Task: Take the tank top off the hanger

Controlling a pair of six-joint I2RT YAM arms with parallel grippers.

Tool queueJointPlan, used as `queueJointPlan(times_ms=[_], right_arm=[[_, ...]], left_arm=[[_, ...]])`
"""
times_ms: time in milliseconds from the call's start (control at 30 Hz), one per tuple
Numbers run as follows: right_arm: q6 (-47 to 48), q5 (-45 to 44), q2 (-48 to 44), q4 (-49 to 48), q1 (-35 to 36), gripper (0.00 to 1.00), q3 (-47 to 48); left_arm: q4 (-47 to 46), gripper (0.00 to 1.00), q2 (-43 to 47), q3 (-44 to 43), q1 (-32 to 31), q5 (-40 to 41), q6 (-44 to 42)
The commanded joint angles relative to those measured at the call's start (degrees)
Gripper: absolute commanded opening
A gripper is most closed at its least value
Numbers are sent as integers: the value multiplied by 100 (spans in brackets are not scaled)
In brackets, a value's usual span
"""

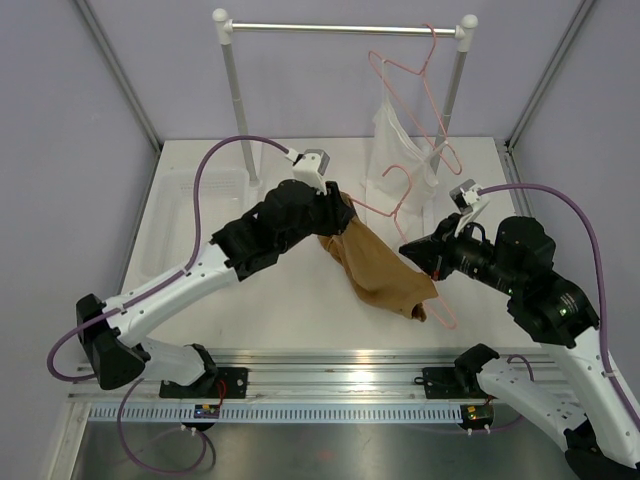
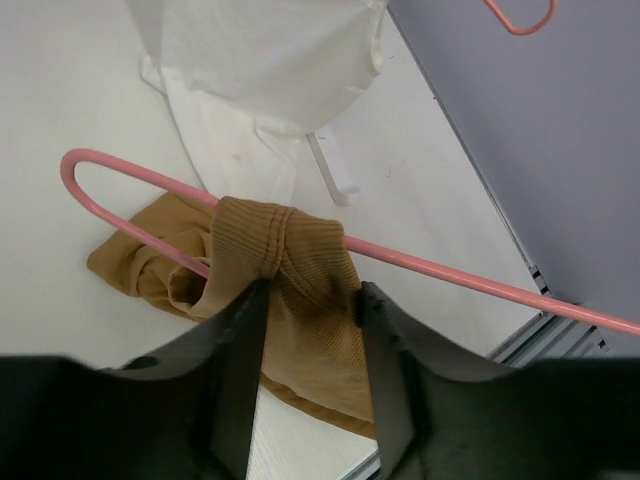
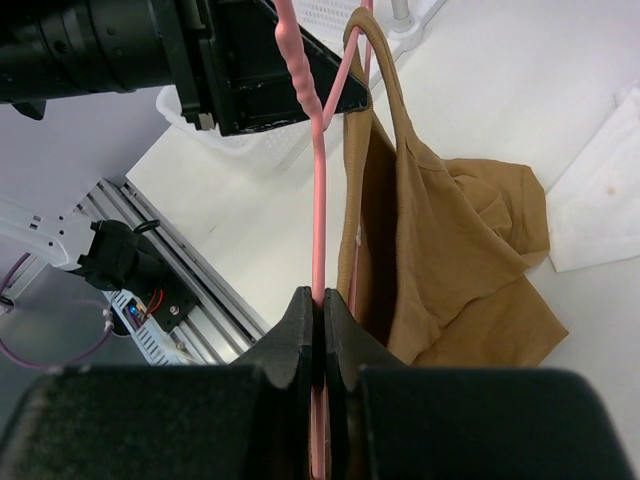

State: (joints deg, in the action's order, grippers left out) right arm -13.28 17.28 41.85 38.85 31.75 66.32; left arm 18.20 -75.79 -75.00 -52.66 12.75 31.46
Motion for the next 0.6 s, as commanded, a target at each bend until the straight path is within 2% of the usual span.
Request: queueJointPlan(times_ms=[0,100,200,233,400,567], right_arm=[[62,101,-80,-554,42,0,12],[150,-40,-71,-519,42,0,-32],[203,-224,-71,-527,42,0,-198],[229,-251,-71,-554,42,0,-251],[369,-76,-176,-484,51,0,-515],[493,363,-686,-580,51,0,-937]], left_arm=[[-203,34,-68,-225,-7,315,-35],[-141,19,-6,-208,-7,517,-17],[-9,12,29,-199,-7,614,-35],[34,0,38,-190,-7,640,-35],[315,0,134,-146,54,1114,-18],[492,0,459,213,730,1028,272]])
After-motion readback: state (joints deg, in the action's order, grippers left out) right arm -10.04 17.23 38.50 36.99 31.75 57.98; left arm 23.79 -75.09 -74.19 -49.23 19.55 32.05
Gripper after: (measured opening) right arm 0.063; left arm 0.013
